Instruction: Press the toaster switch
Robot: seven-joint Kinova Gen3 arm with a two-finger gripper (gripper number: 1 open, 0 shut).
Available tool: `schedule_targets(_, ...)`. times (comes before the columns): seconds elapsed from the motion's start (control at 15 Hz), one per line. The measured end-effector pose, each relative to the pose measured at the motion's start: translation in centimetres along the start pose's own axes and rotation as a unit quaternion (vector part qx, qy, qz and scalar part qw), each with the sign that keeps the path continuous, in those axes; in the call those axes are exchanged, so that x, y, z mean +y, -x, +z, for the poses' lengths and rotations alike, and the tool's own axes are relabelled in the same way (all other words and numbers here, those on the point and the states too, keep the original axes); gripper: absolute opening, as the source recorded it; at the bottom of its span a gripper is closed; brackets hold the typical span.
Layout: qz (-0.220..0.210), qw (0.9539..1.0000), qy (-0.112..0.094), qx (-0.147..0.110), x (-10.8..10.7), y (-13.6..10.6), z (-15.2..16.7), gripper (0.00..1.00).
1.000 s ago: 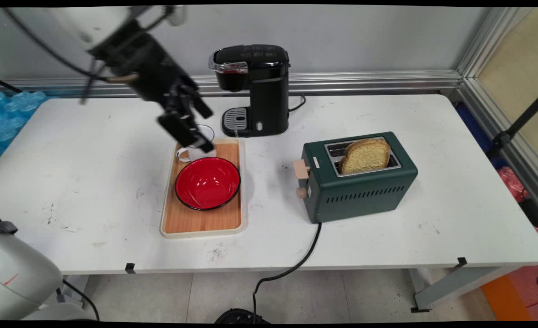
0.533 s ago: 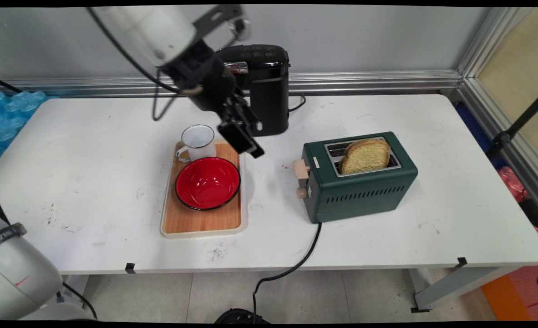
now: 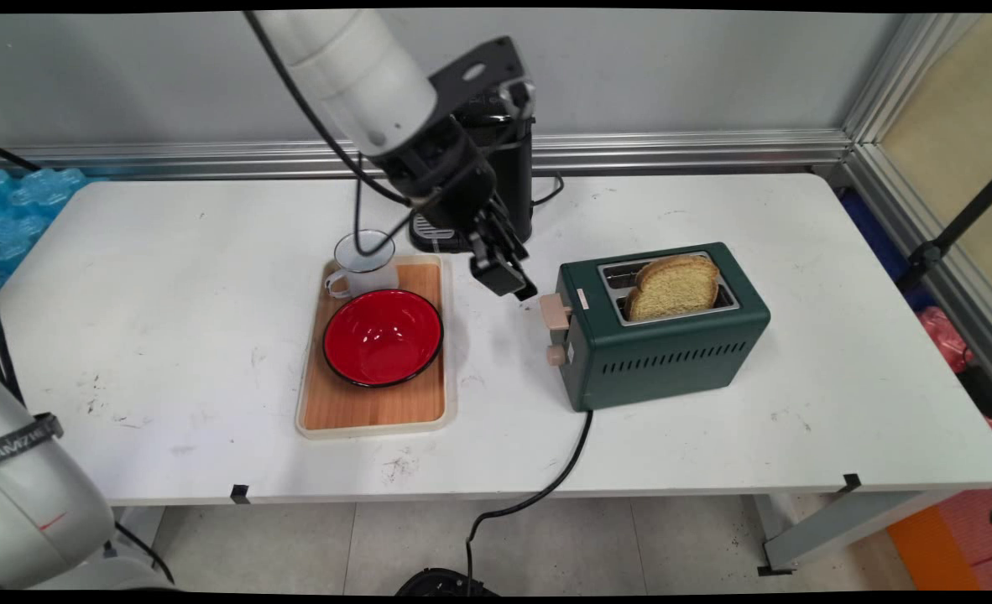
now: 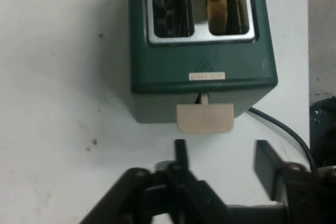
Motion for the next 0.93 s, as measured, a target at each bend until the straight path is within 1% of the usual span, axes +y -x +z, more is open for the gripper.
schedule_targets(0.47,0.008,0.9999,-0.009,-0.009,0.0,-1.1,3.4,0.00)
schedule_targets(0.93,0.009,0.9996,-0.014,-0.023,0.0,-0.7,6.2,0.00)
